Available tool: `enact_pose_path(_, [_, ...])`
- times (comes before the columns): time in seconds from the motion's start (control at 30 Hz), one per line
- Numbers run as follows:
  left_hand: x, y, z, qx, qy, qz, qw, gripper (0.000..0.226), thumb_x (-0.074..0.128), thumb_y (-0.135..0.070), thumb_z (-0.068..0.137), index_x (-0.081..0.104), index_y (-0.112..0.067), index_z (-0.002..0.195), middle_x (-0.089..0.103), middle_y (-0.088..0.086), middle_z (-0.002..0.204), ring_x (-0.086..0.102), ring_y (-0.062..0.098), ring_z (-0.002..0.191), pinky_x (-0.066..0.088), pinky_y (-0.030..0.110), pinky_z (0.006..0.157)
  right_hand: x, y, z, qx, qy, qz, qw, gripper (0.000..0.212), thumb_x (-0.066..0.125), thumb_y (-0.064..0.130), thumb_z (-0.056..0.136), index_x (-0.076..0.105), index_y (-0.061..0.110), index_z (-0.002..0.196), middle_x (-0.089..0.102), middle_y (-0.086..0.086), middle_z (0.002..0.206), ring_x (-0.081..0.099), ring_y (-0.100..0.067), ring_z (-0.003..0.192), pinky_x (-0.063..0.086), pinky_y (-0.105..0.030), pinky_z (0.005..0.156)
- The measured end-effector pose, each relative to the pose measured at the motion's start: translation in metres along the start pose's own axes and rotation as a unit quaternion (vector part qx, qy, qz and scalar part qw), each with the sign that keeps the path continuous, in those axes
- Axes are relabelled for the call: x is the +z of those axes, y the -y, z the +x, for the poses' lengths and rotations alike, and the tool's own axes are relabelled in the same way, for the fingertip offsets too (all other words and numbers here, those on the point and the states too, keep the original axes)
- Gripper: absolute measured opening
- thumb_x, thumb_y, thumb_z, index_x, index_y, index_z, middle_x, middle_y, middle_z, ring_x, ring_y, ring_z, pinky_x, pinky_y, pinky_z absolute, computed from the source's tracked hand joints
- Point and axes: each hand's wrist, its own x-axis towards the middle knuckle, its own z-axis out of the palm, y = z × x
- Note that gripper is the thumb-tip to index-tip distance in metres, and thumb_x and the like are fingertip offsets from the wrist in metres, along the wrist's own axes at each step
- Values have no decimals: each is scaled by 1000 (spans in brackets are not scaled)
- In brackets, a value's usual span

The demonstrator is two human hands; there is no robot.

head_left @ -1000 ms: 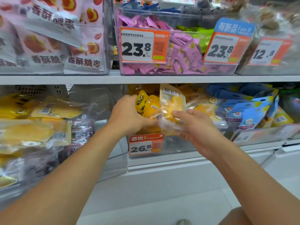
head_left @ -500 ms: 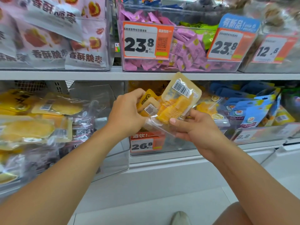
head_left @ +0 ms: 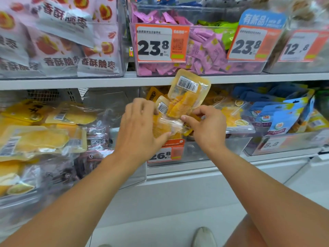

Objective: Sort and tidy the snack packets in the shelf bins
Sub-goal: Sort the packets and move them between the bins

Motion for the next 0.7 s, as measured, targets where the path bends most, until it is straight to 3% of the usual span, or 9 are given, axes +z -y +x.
enact_pose_path(0.1, [2,-4,-5,-7,14,-27,1000,56,81,-55,72,45,-26,105,42,-8,107,45,15,99,41,29,81,-10,-5,6,7,41,39,998,23,89,23,70,67,21,64,66,5,70,60,-13,66,53,-36,66])
enact_pose_path(0.2, [-1,-1,0,-47,-58,-146,986,76,84,-51,70,45,-22,128,47,-7,119,47,10,106,42,23,86,-21,-12,8,-25,90,48,994,18,90,18,69,73,14,68,66,3,72,53,-1,59,43,-20,60])
enact_pose_path(0.27, [-2,1,8,-36,-24,-213,976,66,85,-39,75,54,-25,131,58,-9,118,54,7,102,49,27,87,-22,-15,6,-48,117,39,991,19,91,15,67,73,10,71,67,-1,74,52,3,56,40,-15,59])
enact_pose_path(0.37, [3,8,13,2,27,-188,982,28,83,-30,79,76,-20,104,64,-9,112,59,11,98,54,40,84,-20,-14,4,-49,149,7,988,31,94,19,62,71,19,83,68,4,82,49,5,55,43,-23,62])
enact_pose_path(0.5, [11,11,14,-76,58,-93,991,30,85,-42,71,77,-15,81,49,-9,100,44,16,99,47,38,87,-28,-5,1,-113,90,-18,989,58,88,42,68,62,38,119,58,10,101,44,6,64,37,-18,63])
enact_pose_path(0.6, [18,7,8,-55,38,-81,994,30,84,-42,73,74,-14,72,44,-8,92,36,15,92,42,39,84,-23,2,1,-107,113,5,988,54,90,36,68,65,34,115,62,10,93,47,8,57,34,-19,59])
enact_pose_path(0.7, [20,6,2,-9,-7,-129,992,27,77,-38,82,71,-14,71,58,-7,89,49,17,89,47,43,79,-23,9,4,-74,121,38,989,41,92,26,65,64,22,94,68,6,88,59,-4,58,48,-32,55])
